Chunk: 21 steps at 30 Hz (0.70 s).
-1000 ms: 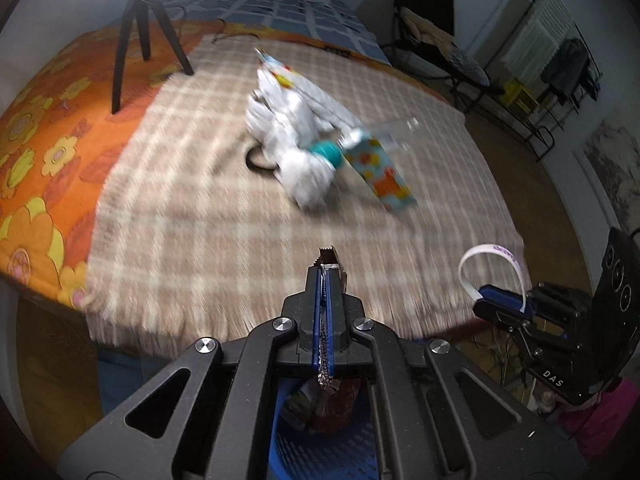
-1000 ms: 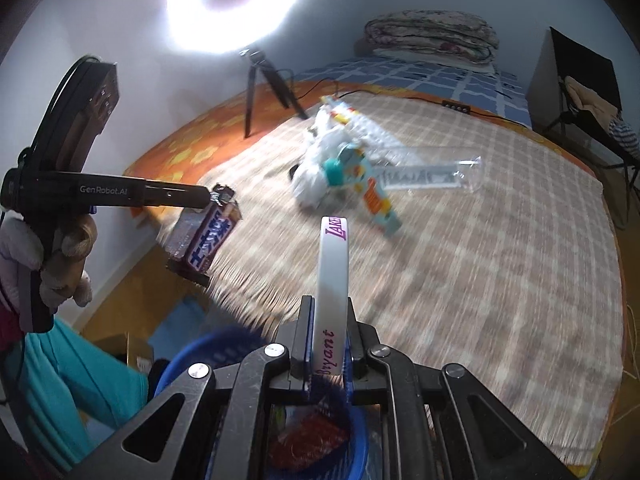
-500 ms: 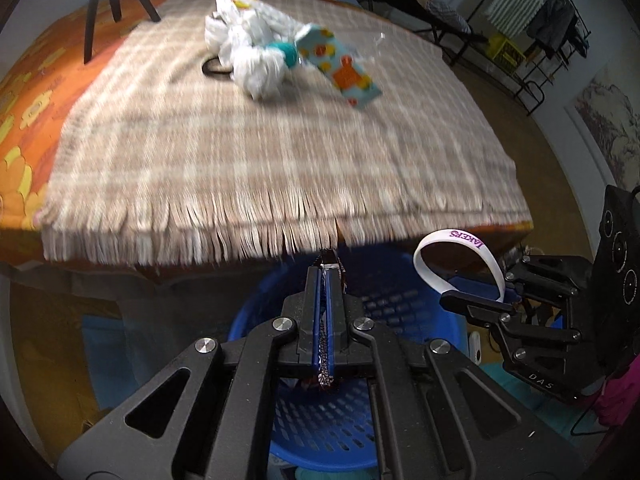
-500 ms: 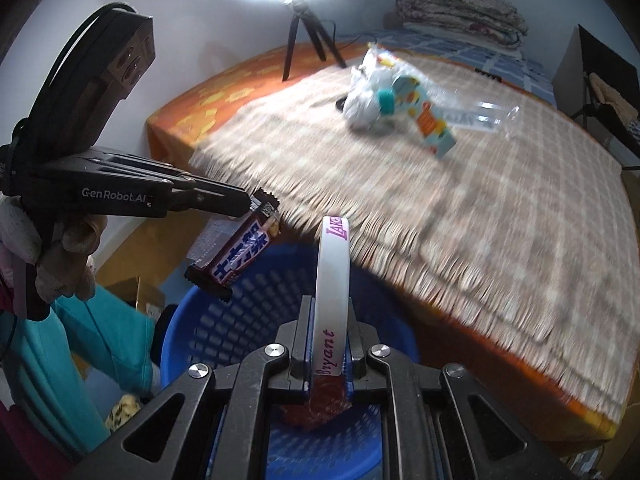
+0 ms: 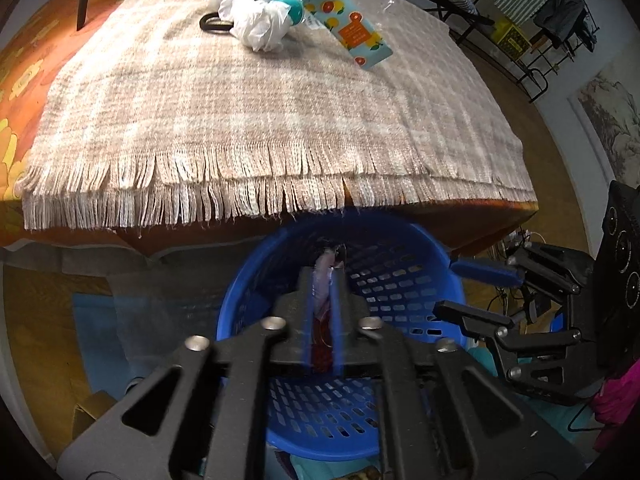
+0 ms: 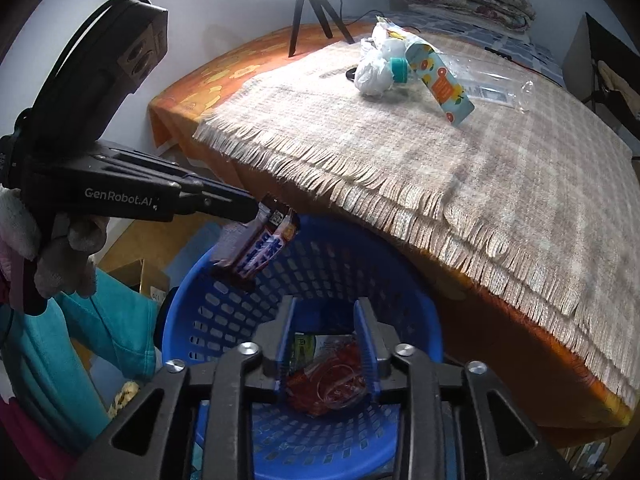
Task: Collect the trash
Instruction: 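Open the left gripper over the basket while the right gripper releases the tube into it, then move both grippers back over the table toward the white plastic bag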
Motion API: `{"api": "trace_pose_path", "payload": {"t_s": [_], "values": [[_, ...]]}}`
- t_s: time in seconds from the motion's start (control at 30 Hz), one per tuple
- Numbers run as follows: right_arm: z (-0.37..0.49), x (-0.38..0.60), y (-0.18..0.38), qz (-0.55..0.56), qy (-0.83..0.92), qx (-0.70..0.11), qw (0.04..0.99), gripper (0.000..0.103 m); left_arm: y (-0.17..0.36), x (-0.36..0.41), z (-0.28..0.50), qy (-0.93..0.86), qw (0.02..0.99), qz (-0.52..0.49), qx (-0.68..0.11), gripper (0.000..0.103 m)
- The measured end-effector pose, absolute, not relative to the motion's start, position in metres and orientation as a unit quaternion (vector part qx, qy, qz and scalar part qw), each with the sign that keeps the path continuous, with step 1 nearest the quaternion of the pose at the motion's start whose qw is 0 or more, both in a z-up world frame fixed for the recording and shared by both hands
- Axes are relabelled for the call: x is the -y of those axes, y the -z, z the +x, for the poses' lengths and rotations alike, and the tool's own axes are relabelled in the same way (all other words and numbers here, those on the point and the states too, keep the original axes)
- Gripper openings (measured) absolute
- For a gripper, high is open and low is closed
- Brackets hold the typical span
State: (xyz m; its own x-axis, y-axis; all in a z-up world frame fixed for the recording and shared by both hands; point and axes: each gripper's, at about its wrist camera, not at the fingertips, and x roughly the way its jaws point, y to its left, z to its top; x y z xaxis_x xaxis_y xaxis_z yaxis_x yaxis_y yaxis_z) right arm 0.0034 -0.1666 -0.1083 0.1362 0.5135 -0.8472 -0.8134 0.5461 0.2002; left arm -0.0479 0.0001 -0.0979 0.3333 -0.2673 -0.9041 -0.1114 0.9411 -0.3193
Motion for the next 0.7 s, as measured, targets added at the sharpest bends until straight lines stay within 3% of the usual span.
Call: {"api": "trace_pose_path", "payload": {"t_s": [0.07, 0.27, 0.4, 0.53, 0.7], "values": [[0.006, 0.168, 0.108, -0.153, -0.446, -0.478, 0.741, 0.054, 0.097, -0.001, -0.049, 0.047, 0.802, -0.164, -0.572, 0.037], [0.012, 0.172, 0.106, -0.15, -0.432, -0.474, 0.753, 0.073, 0.095, -0.001, -0.047, 0.046, 0.804, -0.162, -0.57, 0.038], [0.016, 0.173, 0.105, -0.147, -0.425, -0.475, 0.757, 0.08, 0.092, -0.006, -0.044, 0.039, 0.806, -0.166, -0.567, 0.038], [0.018, 0.171, 0.102, -0.147, -0.422, -0.472, 0.76, 0.085, 0.084, -0.014, -0.04, 0.032, 0.811, -0.173, -0.557, 0.055], [0.023, 0.166, 0.098, -0.154, -0.416, -0.467, 0.765, 0.092, 0.072, -0.026, -0.029, 0.019, 0.819, -0.184, -0.543, 0.062]]}}
